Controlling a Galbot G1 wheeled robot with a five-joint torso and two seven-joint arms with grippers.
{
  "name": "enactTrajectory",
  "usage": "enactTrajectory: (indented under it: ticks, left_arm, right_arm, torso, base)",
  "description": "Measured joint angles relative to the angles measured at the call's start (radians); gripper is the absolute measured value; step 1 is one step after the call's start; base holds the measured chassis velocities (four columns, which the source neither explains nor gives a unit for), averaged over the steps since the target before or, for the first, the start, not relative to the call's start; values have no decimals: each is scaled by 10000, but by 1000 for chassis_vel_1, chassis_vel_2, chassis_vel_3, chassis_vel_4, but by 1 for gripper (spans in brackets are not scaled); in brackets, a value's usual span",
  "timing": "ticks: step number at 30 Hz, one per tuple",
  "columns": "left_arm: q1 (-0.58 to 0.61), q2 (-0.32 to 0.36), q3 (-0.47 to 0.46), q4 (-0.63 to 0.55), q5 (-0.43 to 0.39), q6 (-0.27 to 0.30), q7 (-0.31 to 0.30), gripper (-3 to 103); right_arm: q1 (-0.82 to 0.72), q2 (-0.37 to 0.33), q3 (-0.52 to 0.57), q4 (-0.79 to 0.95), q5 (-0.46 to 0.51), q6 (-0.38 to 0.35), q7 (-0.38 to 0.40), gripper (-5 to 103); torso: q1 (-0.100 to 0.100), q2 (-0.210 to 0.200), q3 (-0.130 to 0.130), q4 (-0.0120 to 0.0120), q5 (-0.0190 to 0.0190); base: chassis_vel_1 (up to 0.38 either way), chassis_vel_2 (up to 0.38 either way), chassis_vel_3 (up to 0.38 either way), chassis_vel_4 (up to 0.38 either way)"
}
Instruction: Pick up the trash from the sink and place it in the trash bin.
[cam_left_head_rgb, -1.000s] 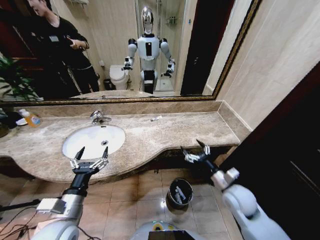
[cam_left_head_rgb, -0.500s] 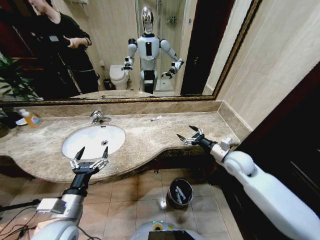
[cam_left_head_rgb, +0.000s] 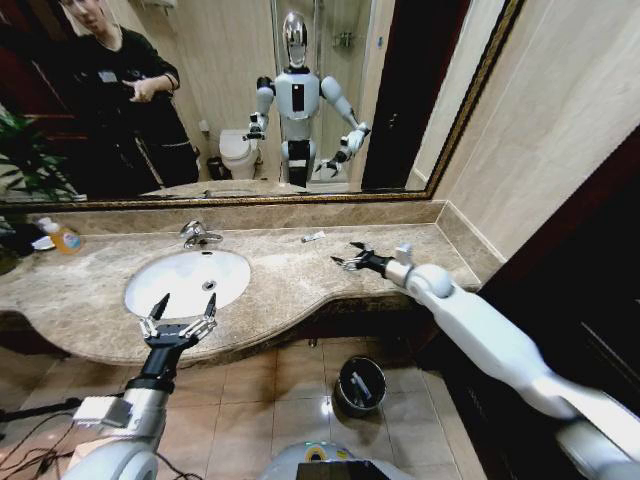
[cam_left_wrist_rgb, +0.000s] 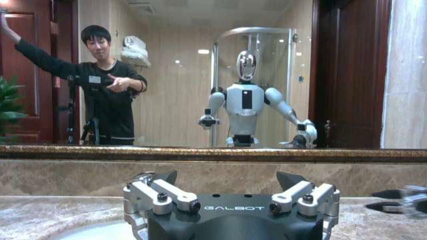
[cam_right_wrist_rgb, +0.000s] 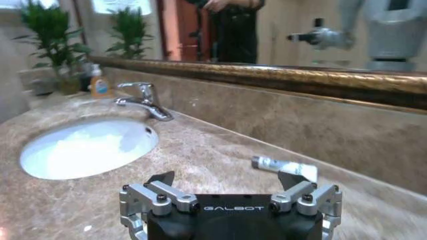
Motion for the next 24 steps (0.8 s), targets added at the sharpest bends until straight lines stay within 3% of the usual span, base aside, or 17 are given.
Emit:
enactTrajectory:
  ticks: [2,17,21,24]
  left_arm:
    - [-1,0,1,0,0,0,-2,100]
    - [-1,0,0,0,0,0,-2,100]
    - [0,0,0,0,0,0,-2,100]
    - [0,0,1,0,0,0,-2,100]
  right_arm:
    - [764,561,-276,-1023,-282,417,-673,100]
    - [2419,2039,-963,-3546,-790,704,-1192,100]
    - [2473,2162,-982,-3354,-791,538,-747,100]
    - [2255,1864,-959,-2115,-328,-40,406,100]
  torso:
    - [1,0,0,0,-3]
    - [-1,0,-1,-1,-1]
    - [0,0,0,-1,0]
    - [-2,1,-2,0,1]
  base:
    - [0,0,0,0]
    - [0,0,0,0]
    - [0,0,0,0]
    - [0,0,0,0]
